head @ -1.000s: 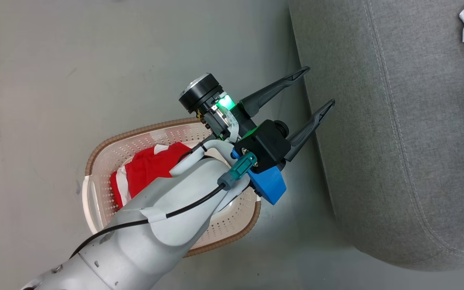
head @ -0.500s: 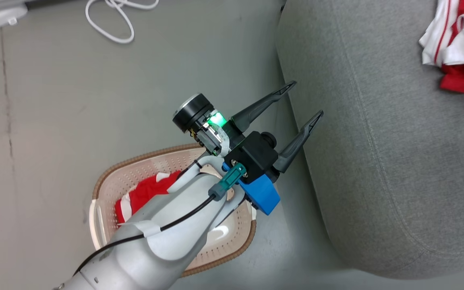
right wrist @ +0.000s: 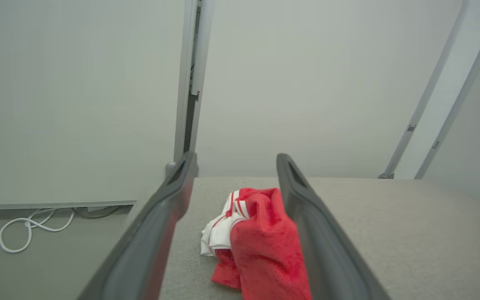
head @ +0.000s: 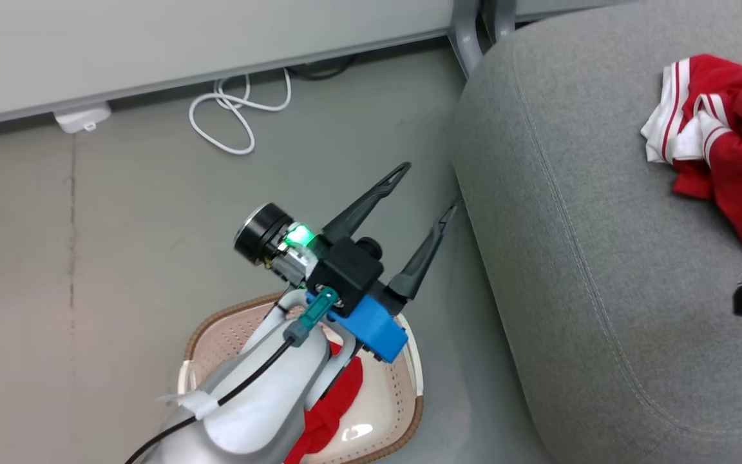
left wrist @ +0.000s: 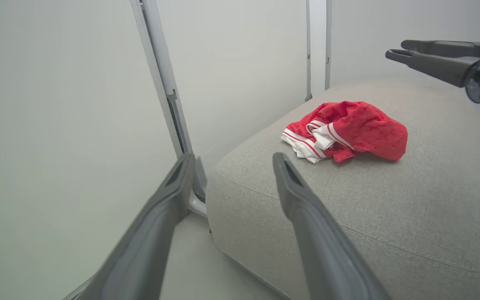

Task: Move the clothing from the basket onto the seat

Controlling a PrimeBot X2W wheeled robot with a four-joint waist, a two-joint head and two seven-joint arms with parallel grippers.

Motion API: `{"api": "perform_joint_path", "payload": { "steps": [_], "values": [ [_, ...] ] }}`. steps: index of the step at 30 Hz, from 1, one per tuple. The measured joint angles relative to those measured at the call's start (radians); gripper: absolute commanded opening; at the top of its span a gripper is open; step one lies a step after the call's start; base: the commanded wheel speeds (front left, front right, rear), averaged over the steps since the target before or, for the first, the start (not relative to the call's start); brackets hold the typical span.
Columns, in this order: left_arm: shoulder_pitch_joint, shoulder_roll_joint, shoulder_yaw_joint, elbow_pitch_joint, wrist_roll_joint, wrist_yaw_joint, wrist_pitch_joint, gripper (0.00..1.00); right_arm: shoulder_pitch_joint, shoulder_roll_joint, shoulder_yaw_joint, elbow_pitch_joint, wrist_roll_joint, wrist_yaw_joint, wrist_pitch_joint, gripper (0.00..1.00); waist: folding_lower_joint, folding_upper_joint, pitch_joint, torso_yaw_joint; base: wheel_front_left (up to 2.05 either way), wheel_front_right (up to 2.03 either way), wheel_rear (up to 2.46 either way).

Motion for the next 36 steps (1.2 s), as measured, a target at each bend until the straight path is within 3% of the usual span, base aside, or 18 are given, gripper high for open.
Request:
{"api": "perform_joint_path", "payload": {
  "steps": [15, 23, 36],
  "values": [
    [0.210, 0.063, 0.221, -0.071, -0.022, 0.053, 0.000, 1.00, 0.123, 0.104, 0.193, -0.122, 0.040, 0.000, 0.000, 1.00, 0.0001, 0.0000, -0.129, 0.120, 0.00, 0.00, 0.00],
    [0.324, 0.095, 0.339, -0.112, -0.013, 0.063, 0.000, 1.00, 0.192, 0.140, 0.206, -0.155, 0.027, 0.000, 0.000, 1.00, 0.0000, 0.0000, -0.183, 0.159, 0.00, 0.00, 0.00],
    [0.475, 0.093, 0.485, -0.158, 0.013, 0.063, 0.000, 1.00, 0.326, 0.175, 0.221, -0.215, 0.012, 0.000, 0.000, 1.00, 0.0001, 0.0000, -0.248, 0.173, 0.00, 0.00, 0.00]
  ]
}}
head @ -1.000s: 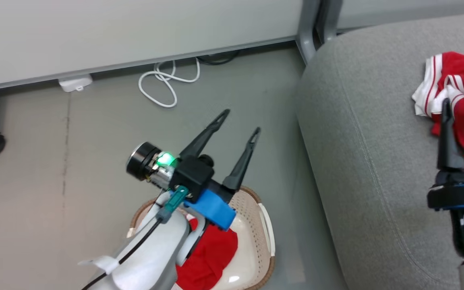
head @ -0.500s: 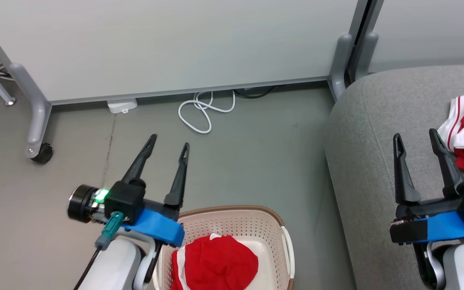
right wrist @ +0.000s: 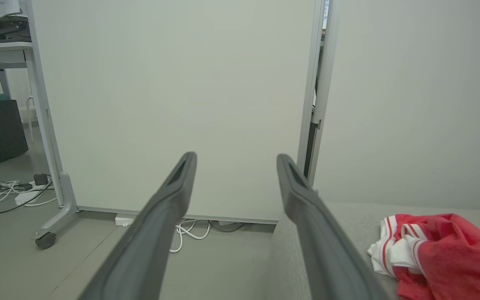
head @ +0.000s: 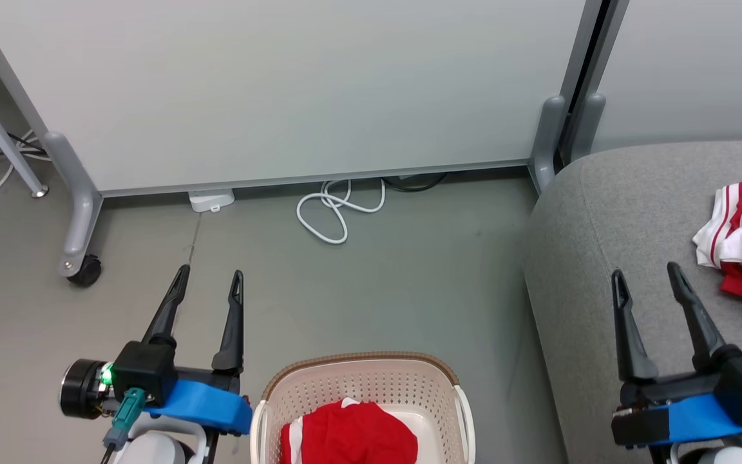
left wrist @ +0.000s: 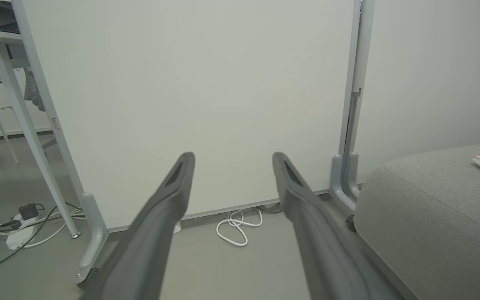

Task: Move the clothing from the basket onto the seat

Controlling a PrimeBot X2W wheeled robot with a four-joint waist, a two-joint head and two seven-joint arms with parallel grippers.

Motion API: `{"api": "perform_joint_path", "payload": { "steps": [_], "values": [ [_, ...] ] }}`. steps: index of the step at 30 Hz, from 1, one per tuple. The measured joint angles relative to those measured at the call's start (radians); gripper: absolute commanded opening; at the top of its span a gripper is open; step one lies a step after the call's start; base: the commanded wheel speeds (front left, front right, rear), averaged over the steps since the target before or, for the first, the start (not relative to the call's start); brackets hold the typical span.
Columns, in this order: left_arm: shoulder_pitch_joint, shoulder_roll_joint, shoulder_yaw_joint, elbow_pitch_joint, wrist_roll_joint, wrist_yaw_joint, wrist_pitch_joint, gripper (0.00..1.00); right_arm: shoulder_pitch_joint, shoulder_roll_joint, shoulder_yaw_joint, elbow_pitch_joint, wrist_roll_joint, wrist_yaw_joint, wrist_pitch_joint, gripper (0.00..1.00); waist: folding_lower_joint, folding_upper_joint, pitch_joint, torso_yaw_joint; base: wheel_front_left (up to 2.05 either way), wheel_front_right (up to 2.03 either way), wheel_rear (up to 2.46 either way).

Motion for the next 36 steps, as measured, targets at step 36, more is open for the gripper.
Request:
{"api": "perform_joint_path", "payload": {
  "steps": [36],
  "values": [
    [0.057, -0.058, 0.082, 0.018, 0.114, -0.091, 0.000, 1.00, 0.081, 0.008, 0.029, 0.016, 0.045, 0.000, 0.000, 1.00, 0.0002, 0.0000, -0.020, 0.008, 0.00, 0.00, 0.00]
  ]
}}
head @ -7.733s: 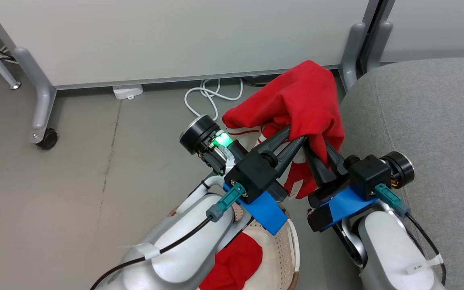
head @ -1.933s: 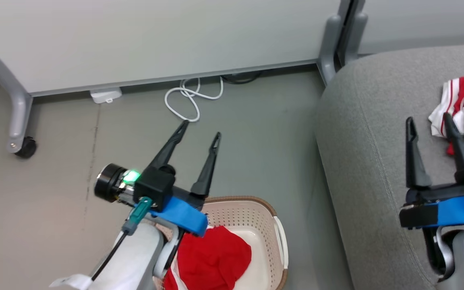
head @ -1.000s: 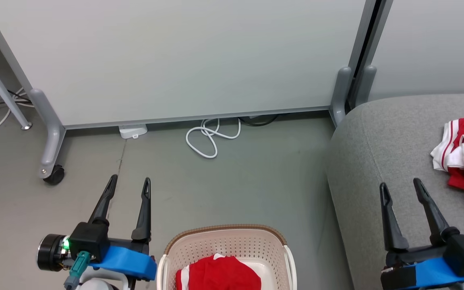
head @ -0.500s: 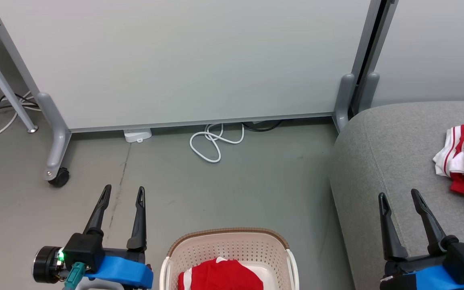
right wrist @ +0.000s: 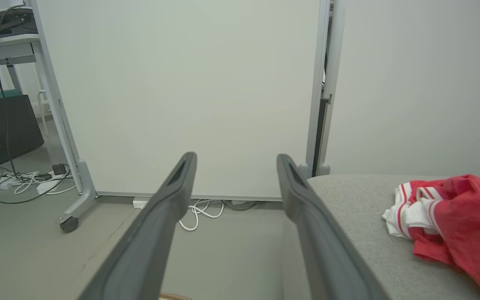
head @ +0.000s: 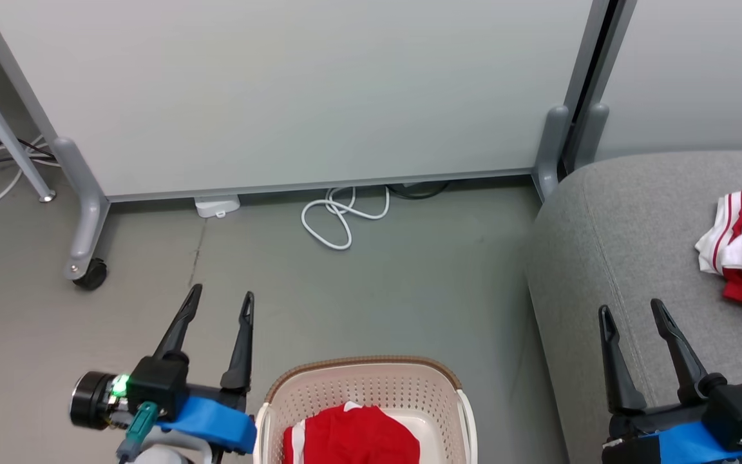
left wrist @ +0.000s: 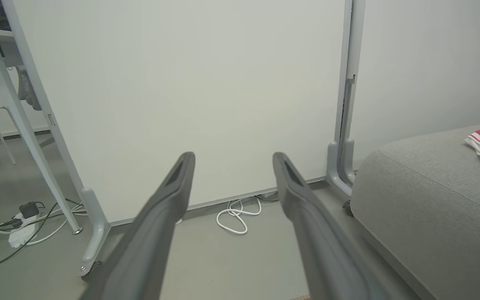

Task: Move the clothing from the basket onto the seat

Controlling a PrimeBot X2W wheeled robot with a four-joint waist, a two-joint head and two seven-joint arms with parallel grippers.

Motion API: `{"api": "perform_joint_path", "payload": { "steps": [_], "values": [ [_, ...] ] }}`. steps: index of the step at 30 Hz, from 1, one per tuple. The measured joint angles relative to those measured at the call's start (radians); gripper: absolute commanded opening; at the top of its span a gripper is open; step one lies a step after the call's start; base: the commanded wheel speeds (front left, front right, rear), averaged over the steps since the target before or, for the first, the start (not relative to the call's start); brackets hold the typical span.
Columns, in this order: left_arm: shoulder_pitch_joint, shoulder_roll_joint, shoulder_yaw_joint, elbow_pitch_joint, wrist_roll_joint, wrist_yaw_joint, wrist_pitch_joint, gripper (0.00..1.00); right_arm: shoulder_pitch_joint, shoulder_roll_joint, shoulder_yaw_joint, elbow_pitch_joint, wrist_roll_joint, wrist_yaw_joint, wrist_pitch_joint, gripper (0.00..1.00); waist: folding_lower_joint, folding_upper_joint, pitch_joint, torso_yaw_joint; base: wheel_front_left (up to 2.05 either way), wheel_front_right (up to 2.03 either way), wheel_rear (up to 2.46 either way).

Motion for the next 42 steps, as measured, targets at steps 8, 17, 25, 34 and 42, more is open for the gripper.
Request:
{"api": "perform_joint_path", "payload": {
  "steps": [8, 17, 25, 34, 42],
  "values": [
    [-0.111, 0.008, -0.083, 0.124, 0.049, -0.045, 0.000, 1.00, -0.057, 0.000, 0.016, -0.012, -0.029, 0.000, 0.000, 1.00, 0.0000, 0.0000, 0.056, -0.028, 0.00, 0.00, 0.00],
    [-0.255, 0.015, -0.213, 0.314, 0.081, -0.070, 0.000, 1.00, -0.130, -0.003, 0.029, -0.036, -0.053, 0.000, 0.000, 1.00, 0.0001, 0.0000, 0.151, -0.061, 0.00, 0.00, 0.00],
    [-0.380, 0.014, -0.345, 0.493, 0.087, -0.076, -0.001, 1.00, -0.203, -0.023, 0.052, -0.058, -0.056, 0.000, 0.000, 1.00, 0.0001, -0.0001, 0.257, -0.097, 0.00, 0.00, 0.00],
    [-0.514, 0.019, -0.537, 0.705, 0.063, -0.076, -0.001, 1.00, -0.296, -0.049, 0.083, -0.081, -0.058, 0.000, 0.000, 1.00, 0.0001, -0.0001, 0.396, -0.145, 0.00, 0.00, 0.00],
    [-0.631, 0.021, -0.689, 0.854, 0.029, -0.076, -0.001, 1.00, -0.359, -0.054, 0.108, -0.102, -0.055, 0.000, 0.000, 1.00, 0.0001, -0.0001, 0.505, -0.180, 0.00, 0.00, 0.00]
  ]
}}
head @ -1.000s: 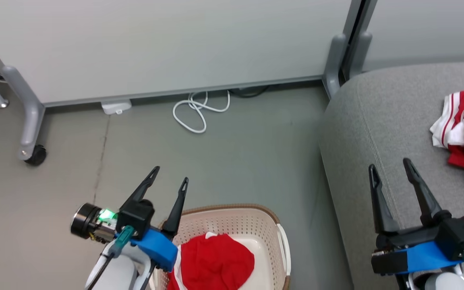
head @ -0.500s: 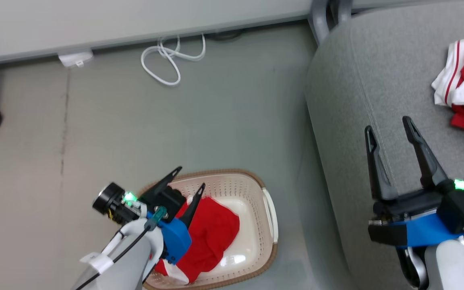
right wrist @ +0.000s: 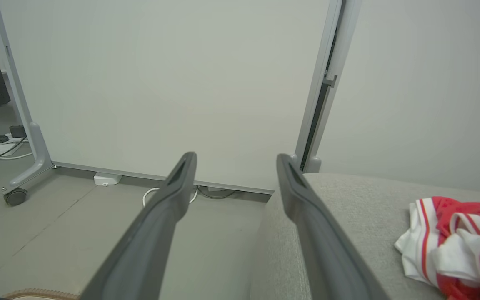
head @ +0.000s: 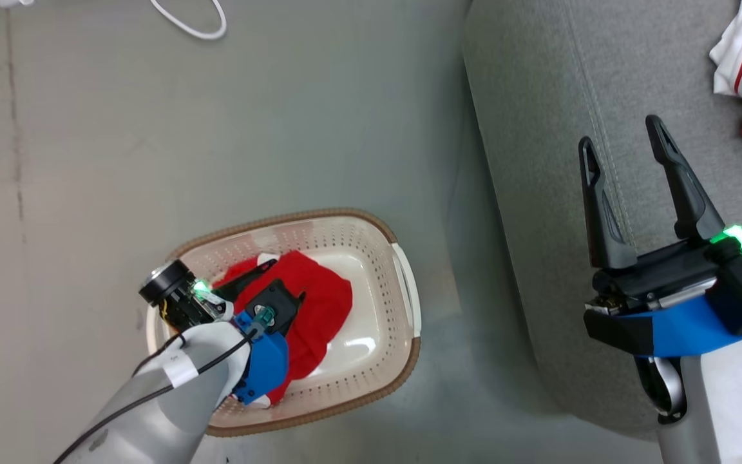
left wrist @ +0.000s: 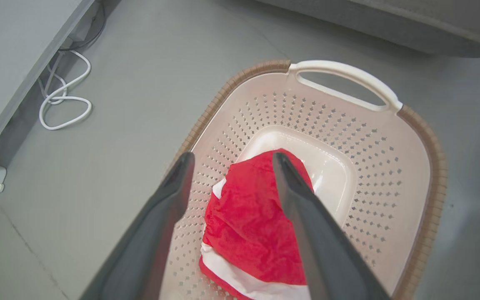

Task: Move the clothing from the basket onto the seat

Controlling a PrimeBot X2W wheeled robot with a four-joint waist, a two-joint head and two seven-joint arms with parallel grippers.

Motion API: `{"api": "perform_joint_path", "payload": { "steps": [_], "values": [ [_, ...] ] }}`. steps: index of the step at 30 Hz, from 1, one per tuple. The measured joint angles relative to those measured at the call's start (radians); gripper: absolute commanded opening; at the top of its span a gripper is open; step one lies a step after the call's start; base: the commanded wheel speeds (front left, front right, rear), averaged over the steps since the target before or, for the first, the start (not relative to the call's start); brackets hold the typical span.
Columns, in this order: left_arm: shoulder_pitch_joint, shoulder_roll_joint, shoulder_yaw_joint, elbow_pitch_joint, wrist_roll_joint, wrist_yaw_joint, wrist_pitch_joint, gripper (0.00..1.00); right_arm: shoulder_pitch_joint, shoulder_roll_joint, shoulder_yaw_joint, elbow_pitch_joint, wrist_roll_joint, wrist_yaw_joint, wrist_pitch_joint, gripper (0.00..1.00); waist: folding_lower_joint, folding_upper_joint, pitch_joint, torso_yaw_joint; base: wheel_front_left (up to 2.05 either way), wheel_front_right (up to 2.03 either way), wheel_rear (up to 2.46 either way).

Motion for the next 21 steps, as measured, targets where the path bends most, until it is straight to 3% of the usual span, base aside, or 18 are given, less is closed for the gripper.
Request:
{"api": "perform_joint_path", "payload": {
  "steps": [8, 21],
  "values": [
    [-0.097, 0.000, -0.152, 0.120, -0.036, 0.000, 0.070, 1.00, -0.062, -0.002, 0.024, -0.029, 0.000, 0.000, 0.000, 1.00, 0.0000, 0.0000, 0.119, -0.026, 0.00, 0.00, 0.00],
    [-0.211, 0.028, -0.350, 0.155, -0.093, 0.000, 0.210, 1.00, -0.108, -0.011, 0.027, -0.091, -0.016, 0.000, 0.000, 1.00, 0.0000, 0.0000, 0.277, -0.032, 0.00, 0.00, 0.00]
  ]
}}
